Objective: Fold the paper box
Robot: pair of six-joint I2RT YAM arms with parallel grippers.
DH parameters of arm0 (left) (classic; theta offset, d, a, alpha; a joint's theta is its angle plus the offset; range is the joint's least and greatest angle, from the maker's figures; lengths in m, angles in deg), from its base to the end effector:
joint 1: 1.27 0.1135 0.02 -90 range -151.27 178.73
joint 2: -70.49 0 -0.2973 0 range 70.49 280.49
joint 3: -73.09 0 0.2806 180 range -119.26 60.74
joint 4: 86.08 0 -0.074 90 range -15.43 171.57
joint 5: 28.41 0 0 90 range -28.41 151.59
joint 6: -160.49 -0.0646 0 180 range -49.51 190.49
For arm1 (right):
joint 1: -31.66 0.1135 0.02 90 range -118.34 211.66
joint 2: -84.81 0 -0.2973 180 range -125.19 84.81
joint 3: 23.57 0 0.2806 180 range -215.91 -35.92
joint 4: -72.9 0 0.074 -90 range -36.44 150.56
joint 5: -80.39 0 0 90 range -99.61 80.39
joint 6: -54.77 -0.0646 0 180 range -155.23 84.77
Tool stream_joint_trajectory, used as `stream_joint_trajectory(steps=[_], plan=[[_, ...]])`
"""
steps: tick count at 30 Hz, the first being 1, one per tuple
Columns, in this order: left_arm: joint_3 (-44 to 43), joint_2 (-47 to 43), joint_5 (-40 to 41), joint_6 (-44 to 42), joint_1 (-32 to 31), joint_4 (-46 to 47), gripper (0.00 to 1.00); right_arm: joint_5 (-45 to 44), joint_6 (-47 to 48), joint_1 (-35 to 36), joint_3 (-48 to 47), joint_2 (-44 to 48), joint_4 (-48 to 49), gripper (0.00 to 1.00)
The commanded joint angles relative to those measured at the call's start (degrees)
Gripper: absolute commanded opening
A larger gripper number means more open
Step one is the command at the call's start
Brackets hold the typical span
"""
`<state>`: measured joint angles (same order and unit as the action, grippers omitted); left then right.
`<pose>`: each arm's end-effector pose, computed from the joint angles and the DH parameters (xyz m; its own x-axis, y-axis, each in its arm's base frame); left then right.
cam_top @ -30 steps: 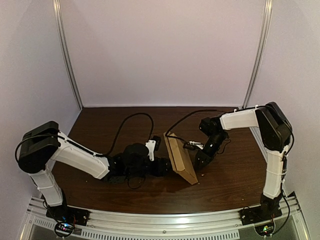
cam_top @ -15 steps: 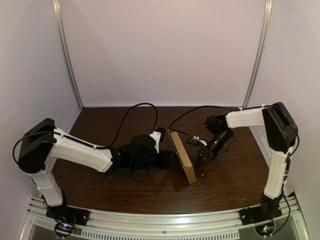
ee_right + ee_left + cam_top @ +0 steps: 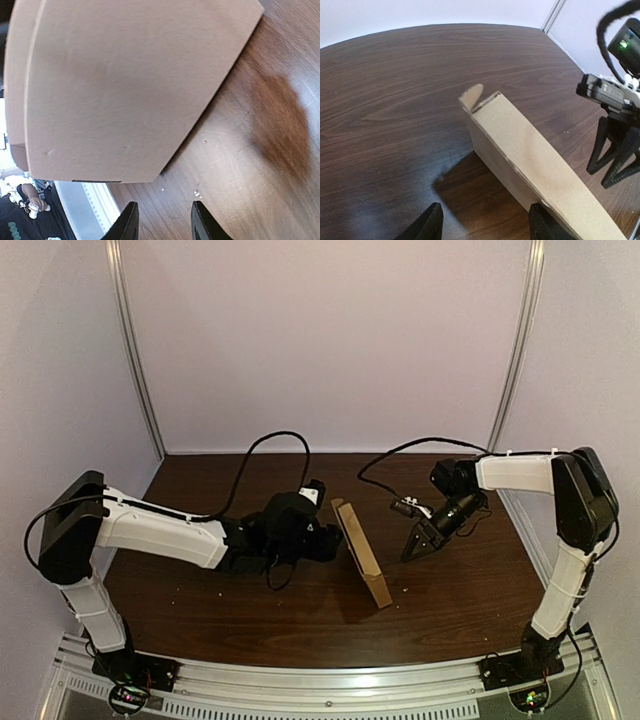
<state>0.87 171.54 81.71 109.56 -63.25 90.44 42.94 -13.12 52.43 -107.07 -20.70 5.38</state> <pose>0.2247 -0.3750 0.1980 -0.6313 -0.0734 -0.7721 0.3793 0.8391 -0.3899 0.3190 0.1758 0.1815 -0.7828 -0.5417 -0.3064 -0.5573 0.3911 0.7324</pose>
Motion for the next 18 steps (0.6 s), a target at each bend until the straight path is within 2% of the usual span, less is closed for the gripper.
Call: stream_joint_trajectory(steps=[1, 7, 13, 16, 18], plan=[[-2.3, 2.5, -2.4, -1.5, 1.7, 5.0, 0.61, 4.7, 0.1, 2.3, 2.2, 1.0, 2.1, 0.36], [-9.2, 7.2, -6.9, -3.4, 1.8, 2.3, 0.61, 14.0, -2.2, 5.7, 2.3, -1.6, 4.0, 0.36], [-10.1, 7.6, -6.9, -3.3, 1.7, 0.5, 0.60, 21.9, -1.0, 6.3, 2.8, -0.9, 1.8, 0.40], [-10.7, 7.6, -7.2, -5.0, 1.7, -0.9, 0.60, 21.6, 1.3, 6.4, 3.1, -0.3, 0.1, 0.42], [-11.0, 7.5, -7.0, -6.1, 1.8, -1.9, 0.61, 19.8, 5.7, 5.9, 1.3, -0.4, -5.8, 0.42]])
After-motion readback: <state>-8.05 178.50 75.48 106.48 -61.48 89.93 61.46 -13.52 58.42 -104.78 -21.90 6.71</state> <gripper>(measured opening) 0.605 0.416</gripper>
